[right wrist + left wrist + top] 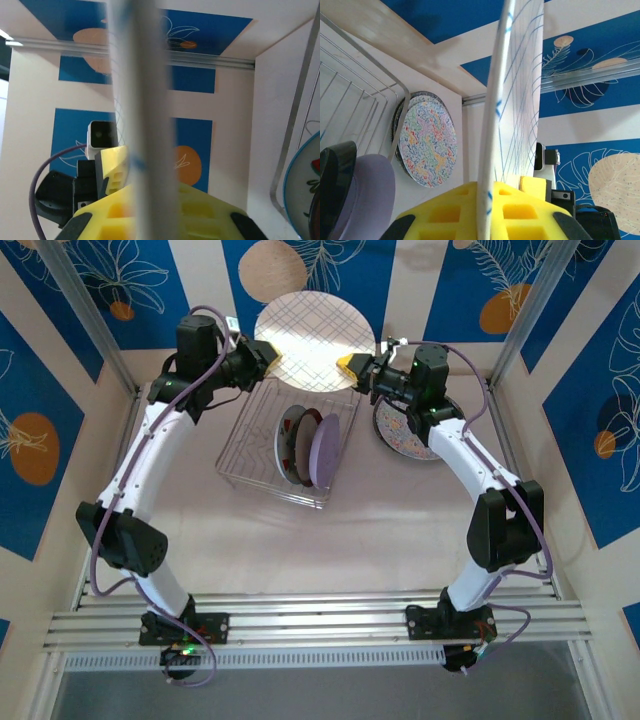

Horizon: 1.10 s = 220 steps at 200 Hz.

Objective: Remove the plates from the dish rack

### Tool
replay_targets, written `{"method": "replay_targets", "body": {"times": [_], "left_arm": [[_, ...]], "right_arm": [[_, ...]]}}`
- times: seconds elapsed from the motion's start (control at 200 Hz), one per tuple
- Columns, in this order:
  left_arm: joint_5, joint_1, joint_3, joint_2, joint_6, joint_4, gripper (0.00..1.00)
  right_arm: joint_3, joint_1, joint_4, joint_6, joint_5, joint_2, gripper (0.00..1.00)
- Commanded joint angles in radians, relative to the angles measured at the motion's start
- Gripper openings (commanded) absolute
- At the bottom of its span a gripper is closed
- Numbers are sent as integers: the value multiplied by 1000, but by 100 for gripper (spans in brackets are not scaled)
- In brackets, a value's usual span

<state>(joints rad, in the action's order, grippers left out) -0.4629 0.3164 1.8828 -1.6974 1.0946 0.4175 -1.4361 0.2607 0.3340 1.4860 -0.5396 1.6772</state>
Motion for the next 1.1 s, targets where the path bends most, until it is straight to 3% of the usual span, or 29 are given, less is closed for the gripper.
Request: {"method": "replay_targets", "body": {"times": [0.0, 0.095, 0.215, 0.345, 0.6, 1.095], "left_arm": [[-22, 12, 9, 21, -13, -76, 17], [-14, 12, 9, 26, -19, -67, 33], [5, 12, 13, 38, -41, -38, 61], [25, 12, 12, 51, -66, -7, 74], [52, 12, 34, 64, -116, 53, 82], [226, 35, 67, 144, -469, 248, 86]], "right_arm": [[-5, -1, -6, -59, 29, -30, 2], [5, -7, -6, -60, 42, -45, 0], [14, -22, -7, -61, 47, -63, 0], [18, -53, -14, -65, 40, -79, 0], [18, -143, -86, -118, 17, -128, 0], [253, -378, -143, -166, 161, -264, 0]]}}
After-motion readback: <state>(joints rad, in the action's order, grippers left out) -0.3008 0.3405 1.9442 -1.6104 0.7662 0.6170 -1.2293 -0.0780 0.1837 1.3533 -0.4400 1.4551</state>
